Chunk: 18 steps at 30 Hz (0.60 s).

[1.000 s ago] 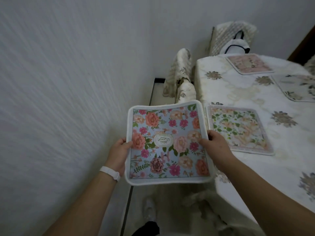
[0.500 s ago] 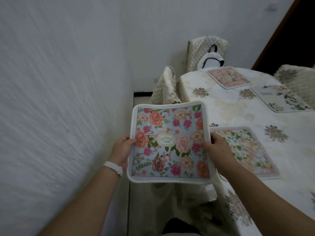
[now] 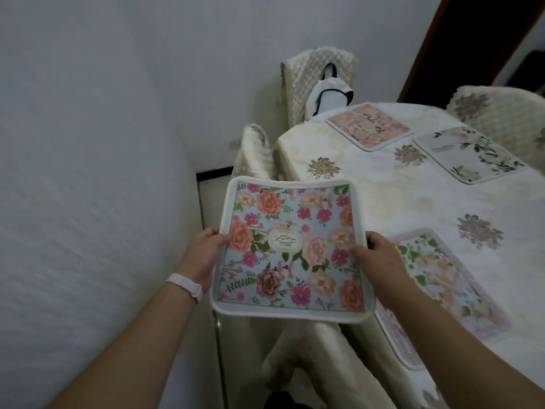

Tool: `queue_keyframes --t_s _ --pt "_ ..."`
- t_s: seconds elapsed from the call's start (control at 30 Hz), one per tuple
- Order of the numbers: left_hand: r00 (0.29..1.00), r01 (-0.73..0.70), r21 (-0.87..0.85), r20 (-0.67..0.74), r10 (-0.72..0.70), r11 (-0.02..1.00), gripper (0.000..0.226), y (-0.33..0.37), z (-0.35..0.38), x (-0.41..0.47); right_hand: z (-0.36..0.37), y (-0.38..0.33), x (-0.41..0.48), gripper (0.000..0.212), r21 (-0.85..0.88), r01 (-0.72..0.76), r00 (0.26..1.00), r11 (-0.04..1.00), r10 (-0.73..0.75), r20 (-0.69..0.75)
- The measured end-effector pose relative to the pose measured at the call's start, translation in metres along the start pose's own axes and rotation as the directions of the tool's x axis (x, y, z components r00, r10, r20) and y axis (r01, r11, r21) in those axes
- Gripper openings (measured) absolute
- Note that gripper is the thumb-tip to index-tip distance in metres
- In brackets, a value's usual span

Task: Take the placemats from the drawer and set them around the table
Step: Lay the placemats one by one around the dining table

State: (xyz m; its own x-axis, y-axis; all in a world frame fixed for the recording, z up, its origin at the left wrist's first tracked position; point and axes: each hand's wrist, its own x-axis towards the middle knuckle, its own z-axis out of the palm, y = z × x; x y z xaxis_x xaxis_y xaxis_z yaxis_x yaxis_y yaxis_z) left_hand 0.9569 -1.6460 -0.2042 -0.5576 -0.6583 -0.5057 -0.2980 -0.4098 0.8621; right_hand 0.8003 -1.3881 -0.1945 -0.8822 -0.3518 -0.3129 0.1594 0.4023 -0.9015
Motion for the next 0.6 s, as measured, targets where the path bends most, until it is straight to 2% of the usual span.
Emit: queue_keyframes --t_s 0.07,0.23,0.4,0.6 --pt "1.000 -0.004 0.027 0.011 0.003 1.000 0.006 0.018 0.004 0.025 0.008 -0.008 0.027 0.013 0.012 -0.016 1.000 1.000 0.016 -0.004" --pt "0.999 -0.033 0.066 0.030 0.031 0.997 0.028 0.058 0.015 0.076 0.023 -0.030 0.082 0.014 0.061 -0.028 1.000 0.998 0.027 0.007" --pt "0.998 -0.035 0.141 0.061 0.026 0.989 0.016 0.085 0.039 0.115 0.020 -0.039 0.111 0.012 0.096 -0.045 0.998 0.994 0.050 -0.049" --pt "0.974 -0.068 0.225 0.225 0.016 0.972 0.010 0.108 0.108 0.163 -0.012 -0.029 0.137 0.008 0.184 -0.094 0.977 0.978 0.126 -0.173"
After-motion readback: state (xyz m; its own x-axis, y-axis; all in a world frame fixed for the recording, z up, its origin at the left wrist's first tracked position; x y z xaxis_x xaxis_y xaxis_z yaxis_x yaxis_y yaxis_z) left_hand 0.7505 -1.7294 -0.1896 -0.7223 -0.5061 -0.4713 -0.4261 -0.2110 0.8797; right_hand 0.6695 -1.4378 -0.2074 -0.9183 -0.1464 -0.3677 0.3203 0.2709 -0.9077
